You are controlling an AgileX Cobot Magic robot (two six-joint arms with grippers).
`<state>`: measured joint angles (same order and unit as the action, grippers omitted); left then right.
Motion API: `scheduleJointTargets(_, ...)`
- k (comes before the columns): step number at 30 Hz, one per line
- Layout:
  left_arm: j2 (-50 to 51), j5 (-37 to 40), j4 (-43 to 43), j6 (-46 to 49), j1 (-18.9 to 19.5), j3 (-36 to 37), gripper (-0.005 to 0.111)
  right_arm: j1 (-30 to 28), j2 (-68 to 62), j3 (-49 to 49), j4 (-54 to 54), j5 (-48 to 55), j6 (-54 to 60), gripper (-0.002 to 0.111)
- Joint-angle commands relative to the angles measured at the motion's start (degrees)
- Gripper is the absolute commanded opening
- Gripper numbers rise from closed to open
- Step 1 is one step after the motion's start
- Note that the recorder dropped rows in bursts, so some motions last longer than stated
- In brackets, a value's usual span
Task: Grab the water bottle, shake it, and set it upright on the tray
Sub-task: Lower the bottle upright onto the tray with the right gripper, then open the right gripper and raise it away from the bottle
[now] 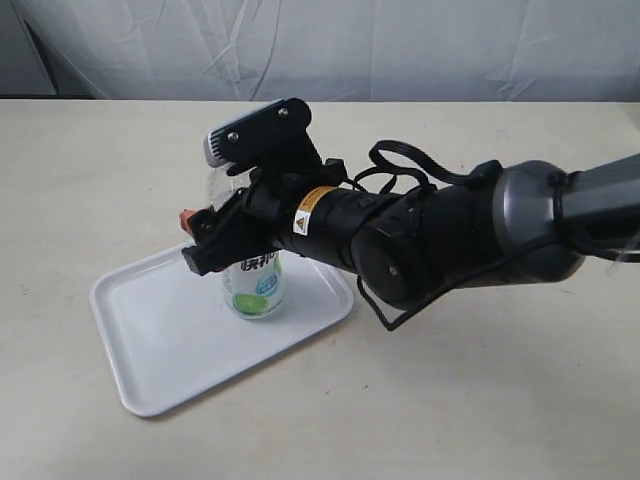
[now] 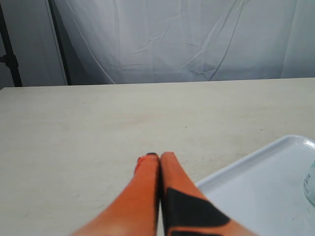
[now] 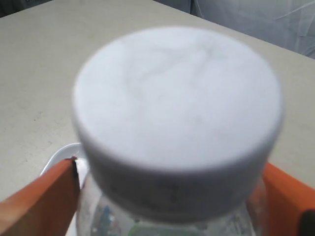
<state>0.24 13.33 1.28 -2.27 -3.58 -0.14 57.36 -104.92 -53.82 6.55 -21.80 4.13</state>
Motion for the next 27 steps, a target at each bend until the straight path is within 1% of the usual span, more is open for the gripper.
scheduleJointTargets(1, -0.2, -0.1, -0.1, -0.2, 0.0, 0.1, 0.0, 0.0, 0.4, -0.2, -0.1, 0.5, 0.4, 0.083)
scheduleJointTargets(4, -0.2, -0.1, -0.1, -0.2, 0.0, 0.1, 0.0, 0.0, 1.2, -0.2, -0.1, 1.7, 2.3, 0.083)
scheduleJointTargets(11, -0.2, -0.1, -0.1, -0.2, 0.0, 0.1, 0.0, 0.0, 4.6, -0.2, -0.1, 2.0, 2.9, 0.083)
scheduleJointTargets(19, -0.2, -0.1, -0.1, -0.2, 0.0, 0.1, 0.0, 0.0, 7.8, -0.2, -0.1, -1.3, 5.1, 0.083)
scheduleJointTargets(22, -0.2, -0.1, -0.1, -0.2, 0.0, 0.1, 0.0, 0.0, 10.1, -0.2, 0.2, -1.3, 7.9, 0.083)
scheduleJointTargets(25, -0.2, -0.1, -0.1, -0.2, 0.0, 0.1, 0.0, 0.0, 13.8, -0.2, 1.3, -0.1, 8.3, 0.083)
scheduleJointTargets(27, -0.2, -0.1, -0.1, -0.2, 0.0, 0.1, 0.0, 0.0, 17.4, -0.2, 2.1, 2.2, 8.3, 0.079)
